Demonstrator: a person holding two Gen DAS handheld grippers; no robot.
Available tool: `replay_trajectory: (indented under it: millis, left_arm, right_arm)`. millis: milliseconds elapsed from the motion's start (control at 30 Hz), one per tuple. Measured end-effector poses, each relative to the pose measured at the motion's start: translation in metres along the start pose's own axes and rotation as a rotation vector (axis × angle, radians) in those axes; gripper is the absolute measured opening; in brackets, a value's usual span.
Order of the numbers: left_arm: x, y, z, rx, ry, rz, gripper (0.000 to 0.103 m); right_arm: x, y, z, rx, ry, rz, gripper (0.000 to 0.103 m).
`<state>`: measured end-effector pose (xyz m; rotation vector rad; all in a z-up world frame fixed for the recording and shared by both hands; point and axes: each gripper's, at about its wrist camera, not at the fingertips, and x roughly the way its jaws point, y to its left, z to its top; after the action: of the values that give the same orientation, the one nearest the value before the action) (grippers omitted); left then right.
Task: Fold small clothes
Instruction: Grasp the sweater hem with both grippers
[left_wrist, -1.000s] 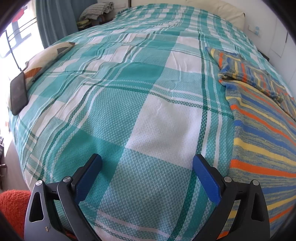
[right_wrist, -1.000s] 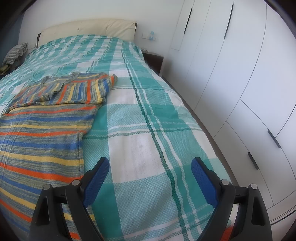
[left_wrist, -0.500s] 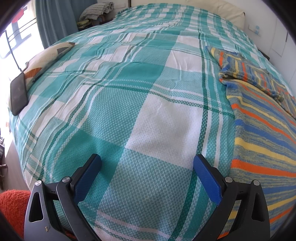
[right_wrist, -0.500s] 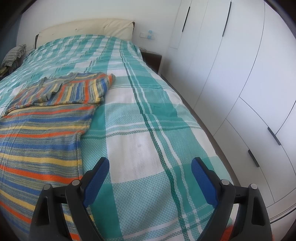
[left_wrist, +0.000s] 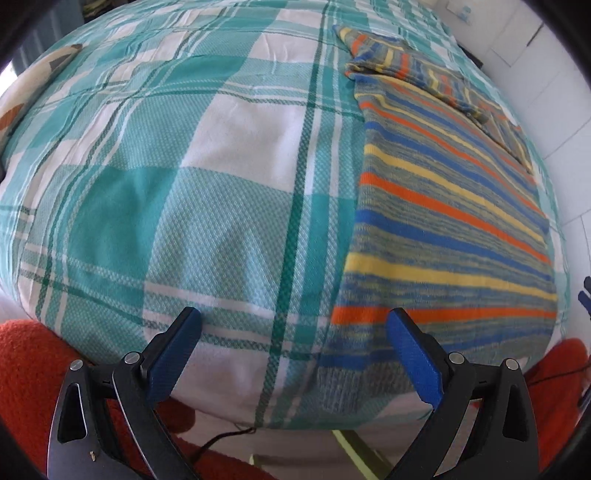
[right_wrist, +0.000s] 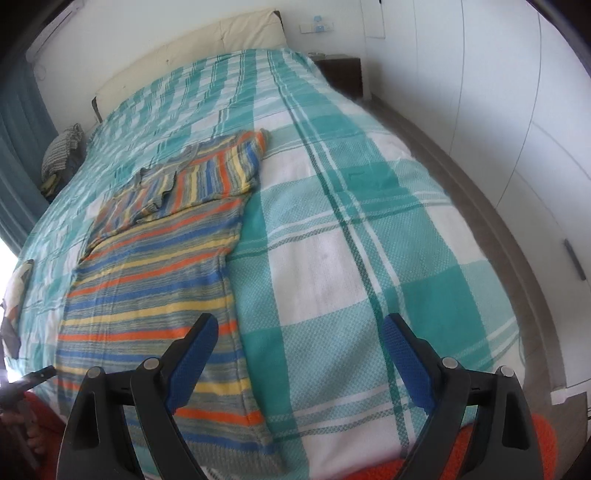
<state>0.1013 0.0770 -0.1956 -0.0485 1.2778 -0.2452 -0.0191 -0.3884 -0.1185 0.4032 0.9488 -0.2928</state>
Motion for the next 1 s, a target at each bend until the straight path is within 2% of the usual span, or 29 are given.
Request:
replay_trajectory:
  millis: [67, 133, 167, 233, 267, 300, 333, 367, 500, 633, 733, 833, 900, 1000]
  left_arm:
    - [0.007, -0.012, -0.011, 0.051, 0.055, -0.008, 0.098]
    - [0.011, -0.026, -0.016, 0.113, 0.077, 0.002, 0.084]
    - [0.011, -0.03, -0.018, 0.137, 0.076, 0.019, 0.083]
    - [0.011, -0.033, -0.018, 0.15, 0.071, 0.026, 0.074]
    - [0.01, -0.031, -0.018, 0.141, 0.07, 0.017, 0.069]
    - [0.008, -0.028, -0.018, 0.128, 0.066, 0.006, 0.049]
    - [0.005, -0.023, -0.017, 0.113, 0.063, -0.012, 0.015]
    - [0.003, -0.018, -0.016, 0.096, 0.072, -0.043, 0.004]
    - [-0.014, -0.001, -0.013, 0.034, 0.074, -0.139, 0.003]
    - [-0.049, 0.009, 0.017, -0.022, 0.011, -0.259, 0.003]
    - [-0.067, 0.001, 0.068, -0.021, -0.061, -0.301, 0.003]
    - [-0.064, -0.021, 0.142, 0.01, -0.141, -0.273, 0.003]
    - [-0.05, -0.037, 0.193, 0.01, -0.158, -0.265, 0.003]
    - [-0.011, -0.058, 0.268, 0.013, -0.17, -0.215, 0.004]
  right_arm:
    - [0.011, 0.003, -0.011, 0.011, 0.185, 0.122, 0.089]
    - [0.024, 0.014, -0.029, -0.012, 0.336, 0.182, 0.089]
    - [0.03, 0.023, -0.038, -0.046, 0.386, 0.189, 0.089]
    - [0.044, 0.039, -0.054, -0.106, 0.448, 0.156, 0.088]
    - [0.052, 0.044, -0.06, -0.123, 0.46, 0.141, 0.082]
    - [0.061, 0.049, -0.064, -0.131, 0.476, 0.144, 0.072]
    - [0.069, 0.051, -0.068, -0.128, 0.499, 0.162, 0.039]
    - [0.076, 0.053, -0.071, -0.121, 0.52, 0.162, 0.008]
    - [0.074, 0.06, -0.065, -0.1, 0.541, 0.219, 0.007]
    - [0.055, 0.065, -0.029, -0.015, 0.473, 0.327, 0.007]
    - [0.049, 0.069, 0.017, 0.026, 0.383, 0.393, 0.007]
    - [0.061, 0.077, 0.076, 0.03, 0.288, 0.386, 0.007]
    - [0.081, 0.076, 0.12, 0.041, 0.252, 0.38, 0.007]
    - [0.122, 0.068, 0.185, 0.075, 0.228, 0.355, 0.007]
